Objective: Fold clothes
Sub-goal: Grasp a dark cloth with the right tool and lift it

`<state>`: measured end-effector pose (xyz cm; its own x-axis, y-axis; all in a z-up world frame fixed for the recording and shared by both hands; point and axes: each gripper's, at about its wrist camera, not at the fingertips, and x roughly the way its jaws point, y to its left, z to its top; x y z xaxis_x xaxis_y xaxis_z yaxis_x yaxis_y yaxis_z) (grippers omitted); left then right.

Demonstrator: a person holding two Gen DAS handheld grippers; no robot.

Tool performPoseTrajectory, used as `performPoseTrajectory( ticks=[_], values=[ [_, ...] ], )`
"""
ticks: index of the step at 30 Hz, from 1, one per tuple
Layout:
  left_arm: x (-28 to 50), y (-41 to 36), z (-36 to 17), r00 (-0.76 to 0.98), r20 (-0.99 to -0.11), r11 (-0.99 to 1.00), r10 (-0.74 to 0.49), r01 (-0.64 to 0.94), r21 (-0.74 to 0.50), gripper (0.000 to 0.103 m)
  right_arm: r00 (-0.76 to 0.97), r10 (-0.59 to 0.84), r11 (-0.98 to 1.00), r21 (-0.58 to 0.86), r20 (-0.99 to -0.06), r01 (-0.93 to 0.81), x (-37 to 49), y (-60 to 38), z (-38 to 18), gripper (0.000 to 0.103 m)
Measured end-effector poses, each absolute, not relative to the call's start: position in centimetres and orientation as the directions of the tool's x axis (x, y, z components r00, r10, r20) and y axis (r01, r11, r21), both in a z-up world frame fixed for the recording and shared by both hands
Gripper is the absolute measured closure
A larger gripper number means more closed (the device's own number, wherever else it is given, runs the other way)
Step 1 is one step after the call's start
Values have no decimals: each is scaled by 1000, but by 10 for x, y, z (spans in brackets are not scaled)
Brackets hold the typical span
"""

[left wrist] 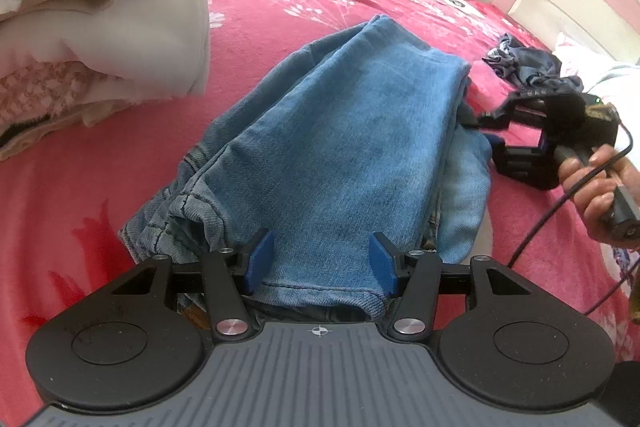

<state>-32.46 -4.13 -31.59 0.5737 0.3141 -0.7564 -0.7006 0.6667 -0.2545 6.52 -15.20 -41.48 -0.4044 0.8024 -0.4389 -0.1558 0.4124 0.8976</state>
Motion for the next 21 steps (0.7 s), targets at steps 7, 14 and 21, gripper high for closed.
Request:
performPoseTrajectory(
  ticks=[7,14,21],
  values=[
    [-323,-42,-315,567,-759,665,319,-705,-247,49,-271,795,391,801,-542,-454,56,-164,-345,66],
    [-324,-42,-315,566,-759,663,322,-707,-246,49,-203,661,385,559,-722,-735,6,-131,-334,85],
    [-325,-42,-315,566,-759,661,321,-708,-249,49,-444,851,364,924,-279,116,48,-167,-420,97]
  ],
)
